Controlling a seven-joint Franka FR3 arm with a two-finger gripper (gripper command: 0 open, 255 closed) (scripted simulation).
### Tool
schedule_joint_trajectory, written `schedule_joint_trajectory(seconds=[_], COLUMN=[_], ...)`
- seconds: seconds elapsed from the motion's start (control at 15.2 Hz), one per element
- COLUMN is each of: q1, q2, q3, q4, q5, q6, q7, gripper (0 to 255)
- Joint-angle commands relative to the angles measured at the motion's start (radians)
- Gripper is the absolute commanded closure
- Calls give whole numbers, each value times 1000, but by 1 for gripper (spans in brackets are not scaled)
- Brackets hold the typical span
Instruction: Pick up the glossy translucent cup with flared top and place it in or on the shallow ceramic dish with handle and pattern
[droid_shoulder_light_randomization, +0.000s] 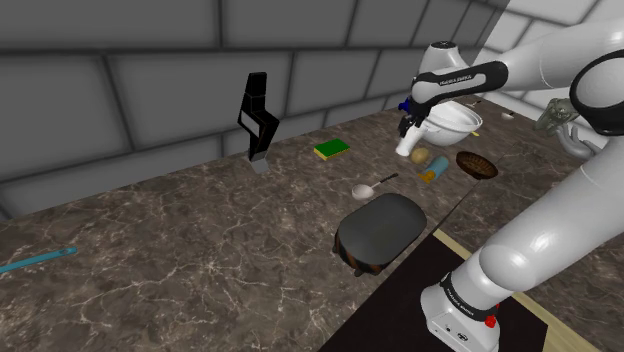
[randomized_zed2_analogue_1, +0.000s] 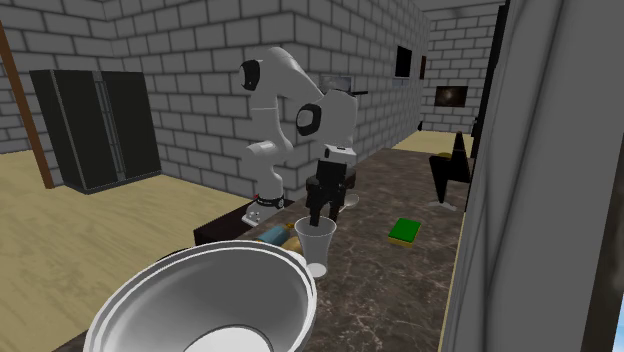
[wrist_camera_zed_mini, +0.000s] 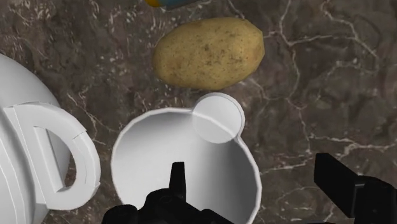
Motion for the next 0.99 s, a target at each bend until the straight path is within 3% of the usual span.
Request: schedule_joint_trajectory(seconds=[0.0,0.53,0.59,0.92], q1=[-5,-5,-5,-5], q2=[23,23,23,23], q3=[-6,-6,-6,-6], q4=[-10,-10,-11,-11], q5=[3,3,3,3], q6=[35,35,35,35], q7=[-3,-3,-3,-3], gripper=[0,0,255,255])
